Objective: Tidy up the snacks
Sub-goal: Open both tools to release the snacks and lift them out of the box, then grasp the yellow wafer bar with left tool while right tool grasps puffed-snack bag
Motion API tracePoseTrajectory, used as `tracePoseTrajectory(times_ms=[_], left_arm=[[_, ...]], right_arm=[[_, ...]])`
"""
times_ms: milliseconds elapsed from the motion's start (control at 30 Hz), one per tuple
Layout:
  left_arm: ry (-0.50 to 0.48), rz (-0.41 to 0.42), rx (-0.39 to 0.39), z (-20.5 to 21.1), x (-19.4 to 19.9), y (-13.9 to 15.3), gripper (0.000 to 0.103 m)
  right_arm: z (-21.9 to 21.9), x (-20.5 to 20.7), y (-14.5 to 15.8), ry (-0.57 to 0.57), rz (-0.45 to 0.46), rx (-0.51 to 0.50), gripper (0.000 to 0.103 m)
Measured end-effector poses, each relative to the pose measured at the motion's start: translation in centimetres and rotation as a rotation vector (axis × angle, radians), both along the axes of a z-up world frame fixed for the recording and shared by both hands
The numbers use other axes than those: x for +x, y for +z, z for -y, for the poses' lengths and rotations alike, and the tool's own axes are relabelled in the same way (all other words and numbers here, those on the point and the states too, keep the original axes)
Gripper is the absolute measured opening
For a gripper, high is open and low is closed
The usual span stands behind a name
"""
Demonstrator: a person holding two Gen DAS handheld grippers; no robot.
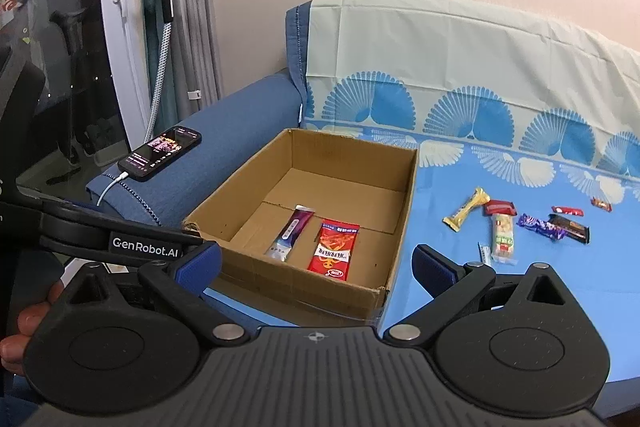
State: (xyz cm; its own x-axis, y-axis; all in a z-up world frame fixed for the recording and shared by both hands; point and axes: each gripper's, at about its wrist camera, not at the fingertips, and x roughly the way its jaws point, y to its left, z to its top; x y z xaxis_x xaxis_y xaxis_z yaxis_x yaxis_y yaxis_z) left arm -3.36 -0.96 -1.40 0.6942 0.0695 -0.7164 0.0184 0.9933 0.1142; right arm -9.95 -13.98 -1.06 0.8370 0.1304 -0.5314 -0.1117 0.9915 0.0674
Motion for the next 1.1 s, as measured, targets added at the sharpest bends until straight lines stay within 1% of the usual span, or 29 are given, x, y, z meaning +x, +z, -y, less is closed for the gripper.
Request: tracePoseTrajectory(times_ms=[133,300,467,600,700,800,900,1000,1100], left_arm=[[-0.014,-0.021,0.027,1.4,1.1,-0.1,0.103],[-0.053,-0.040,0.031,4.2,3.3,0.4,0.103],[-0.129,-0.061,0.008,9.0,6.4,1.3,0.103],[-0.182,-0.092,-0.018,13.1,9.7,1.5,0.103],[-0.220,-0.111,-0.008,16.6,12.6,1.1,0.103],[-0.267,-0.145,0.009,20.3,16.0,0.0,0.103],[-0.323,-0.208,0.042,24.2,20.1,-2.0,0.103],[-0.356,-0.250,0.064,27.8,24.2,-4.6,0.103],[-0.368,-0.275,0.124,30.8,28.2,-7.9,0.103]], right_arm=[[1.6,0.5,-0.4,-0.038,0.000,0.038,0.101],[5.5,1.3,-1.2,-0.130,-0.005,0.076,0.101],[10.8,2.0,-2.2,-0.254,-0.016,0.098,0.101],[15.6,2.9,-3.4,-0.365,-0.038,0.114,0.101],[18.8,4.0,-4.5,-0.424,-0.053,0.118,0.101],[21.5,5.6,-5.9,-0.472,-0.074,0.133,0.101],[23.7,7.8,-7.5,-0.505,-0.093,0.148,0.101],[25.7,10.9,-9.6,-0.528,-0.118,0.146,0.101],[27.6,14.5,-12.1,-0.531,-0.149,0.160,0.101]])
